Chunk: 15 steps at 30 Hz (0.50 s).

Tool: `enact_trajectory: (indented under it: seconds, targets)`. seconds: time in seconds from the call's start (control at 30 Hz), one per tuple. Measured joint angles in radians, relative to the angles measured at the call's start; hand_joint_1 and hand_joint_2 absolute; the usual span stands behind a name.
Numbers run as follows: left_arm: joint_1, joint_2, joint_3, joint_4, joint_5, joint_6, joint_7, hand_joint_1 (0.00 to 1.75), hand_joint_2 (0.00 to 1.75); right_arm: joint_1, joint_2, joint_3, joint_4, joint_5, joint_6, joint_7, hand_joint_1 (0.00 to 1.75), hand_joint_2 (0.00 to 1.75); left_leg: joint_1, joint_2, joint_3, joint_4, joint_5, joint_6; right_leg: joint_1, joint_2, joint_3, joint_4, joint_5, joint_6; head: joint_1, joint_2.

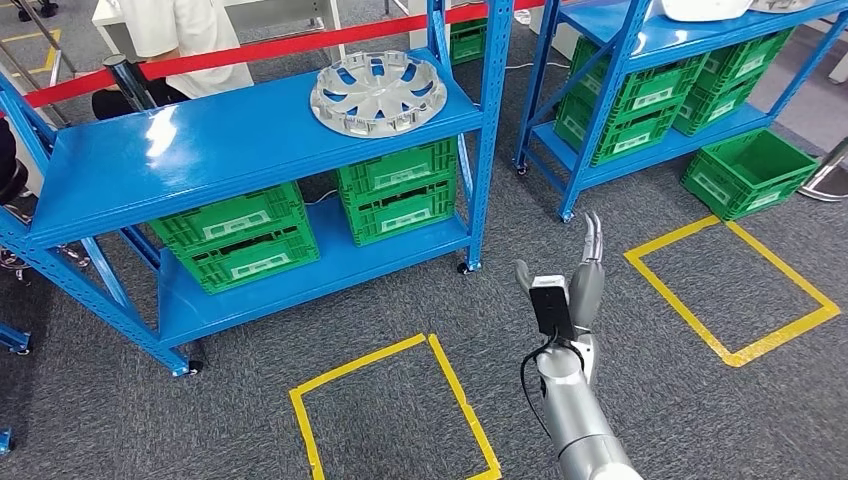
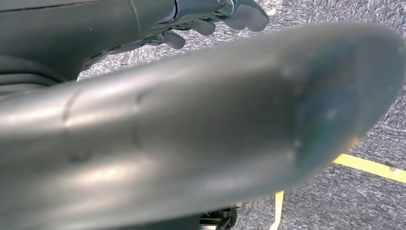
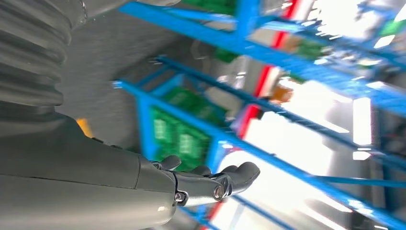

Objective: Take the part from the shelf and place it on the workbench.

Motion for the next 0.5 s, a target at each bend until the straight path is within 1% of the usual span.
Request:
enact_trajectory:
  seconds: [0.07, 0.3, 0.5]
  targets:
    - [0.0, 0.001, 0.0, 0.0, 0.0, -0.001, 0.0, 0.0, 0.0, 0.007, 0.007, 0.026, -0.058, 0.021, 0.003, 0.005, 0.0, 0.0, 0.0, 0.0, 0.0, 0.0, 0.0, 0.0, 0.0, 0.0, 0.0, 0.0, 0.0, 0.0, 0.0, 0.0]
    - [-0.001, 0.003, 0.0, 0.0, 0.001, -0.002, -0.001, 0.0, 0.0, 0.028, 0.014, 0.089, -0.182, 0.082, 0.008, 0.008, 0.0, 0.0, 0.0, 0.0, 0.0, 0.0, 0.0, 0.0, 0.0, 0.0, 0.0, 0.0, 0.0, 0.0, 0.0, 0.0]
    - [0.0, 0.003, 0.006, 0.0, 0.013, -0.001, -0.009, 0.0, 0.0, 0.034, 0.018, 0.15, -0.259, 0.134, 0.025, -0.029, 0.0, 0.0, 0.0, 0.0, 0.0, 0.0, 0.0, 0.0, 0.0, 0.0, 0.0, 0.0, 0.001, 0.001, 0.0, 0.0]
